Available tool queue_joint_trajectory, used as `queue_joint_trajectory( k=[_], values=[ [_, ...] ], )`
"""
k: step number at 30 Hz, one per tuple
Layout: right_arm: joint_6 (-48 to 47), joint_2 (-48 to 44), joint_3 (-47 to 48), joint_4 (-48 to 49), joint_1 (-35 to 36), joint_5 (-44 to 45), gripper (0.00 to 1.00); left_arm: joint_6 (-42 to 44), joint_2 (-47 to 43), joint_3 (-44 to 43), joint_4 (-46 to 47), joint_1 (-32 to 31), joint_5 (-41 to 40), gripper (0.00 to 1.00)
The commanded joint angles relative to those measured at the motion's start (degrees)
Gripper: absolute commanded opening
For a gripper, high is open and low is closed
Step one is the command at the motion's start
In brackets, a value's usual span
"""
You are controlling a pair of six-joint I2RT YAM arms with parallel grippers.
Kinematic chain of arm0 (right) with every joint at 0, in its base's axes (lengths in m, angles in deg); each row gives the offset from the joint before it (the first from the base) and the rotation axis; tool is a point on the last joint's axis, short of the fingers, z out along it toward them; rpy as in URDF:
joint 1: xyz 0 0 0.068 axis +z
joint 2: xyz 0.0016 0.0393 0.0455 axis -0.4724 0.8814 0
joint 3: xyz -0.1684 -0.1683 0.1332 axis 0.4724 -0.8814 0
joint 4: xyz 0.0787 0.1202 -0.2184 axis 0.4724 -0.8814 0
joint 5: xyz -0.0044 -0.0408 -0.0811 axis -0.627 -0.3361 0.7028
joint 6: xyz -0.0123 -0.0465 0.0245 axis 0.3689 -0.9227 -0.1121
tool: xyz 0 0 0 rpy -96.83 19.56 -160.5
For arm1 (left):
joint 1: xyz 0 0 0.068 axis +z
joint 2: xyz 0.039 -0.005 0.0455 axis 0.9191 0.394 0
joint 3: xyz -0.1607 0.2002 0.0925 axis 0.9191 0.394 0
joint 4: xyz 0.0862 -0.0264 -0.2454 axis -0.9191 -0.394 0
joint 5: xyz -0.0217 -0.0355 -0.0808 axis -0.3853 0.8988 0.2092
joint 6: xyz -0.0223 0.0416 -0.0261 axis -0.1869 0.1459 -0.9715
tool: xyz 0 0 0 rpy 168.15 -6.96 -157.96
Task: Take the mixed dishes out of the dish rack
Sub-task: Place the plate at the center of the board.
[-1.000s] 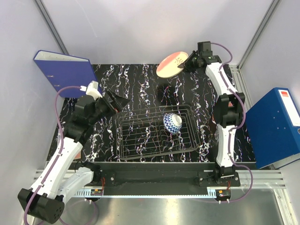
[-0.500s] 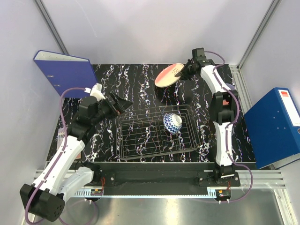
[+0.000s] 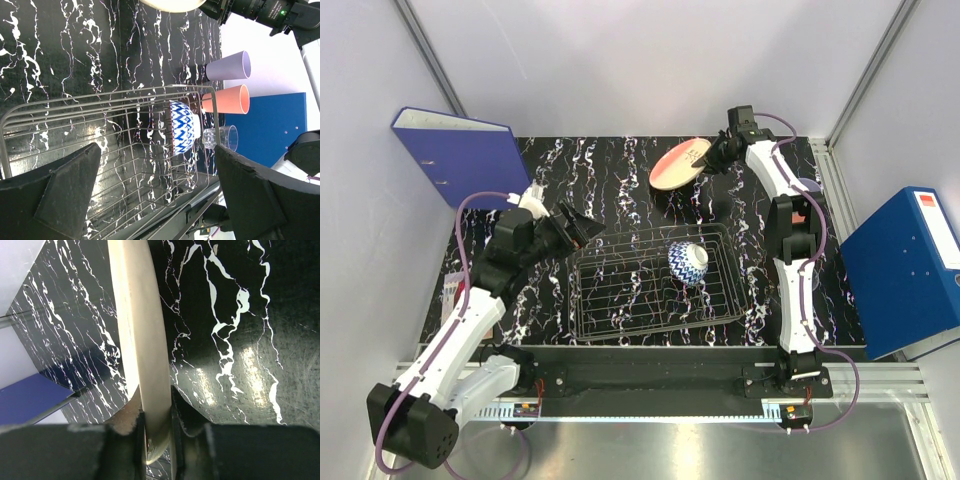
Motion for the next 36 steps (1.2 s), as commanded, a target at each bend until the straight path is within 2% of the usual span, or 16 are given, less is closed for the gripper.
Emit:
queue_joint_trajectory(
  k=[1,5,11,18,26,31,36],
  values=[
    [-2.3,0.4,0.9,-3.6,0.5,3.5,0.3,-0.6,0.5,0.2,3.6,0.1,2.1,0.99],
    [-2.3,0.0,-0.3,-3.7,0.6,3.4,0.38,-0.9,0.6,0.7,3.8,0.1,2.5,0.99],
    [-2.1,0.1,-2.3,-3.5,0.5,3.2,0.42,-1.5,0.7,2.0,4.5,0.1,2.9,0.99],
    [-1.4,0.9,-3.7,-4.4,0.6,4.2,0.66,-1.9,1.7,2.6,5.0,0.1,3.6,0.99],
    [-0.9,0.4,-3.9,-5.8,0.6,6.7,0.8,-2.1,2.6,3.3,5.4,0.1,4.2,0.99],
    [0.0,-3.9,-4.1,-5.6,0.5,7.8,0.88,-1.7,2.8,3.3,5.5,0.1,4.3,0.99],
    [-0.1,-11.3,-2.0,-4.1,0.7,6.3,0.9,1.6,2.8,0.5,3.9,0.1,4.1,0.99]
  ],
)
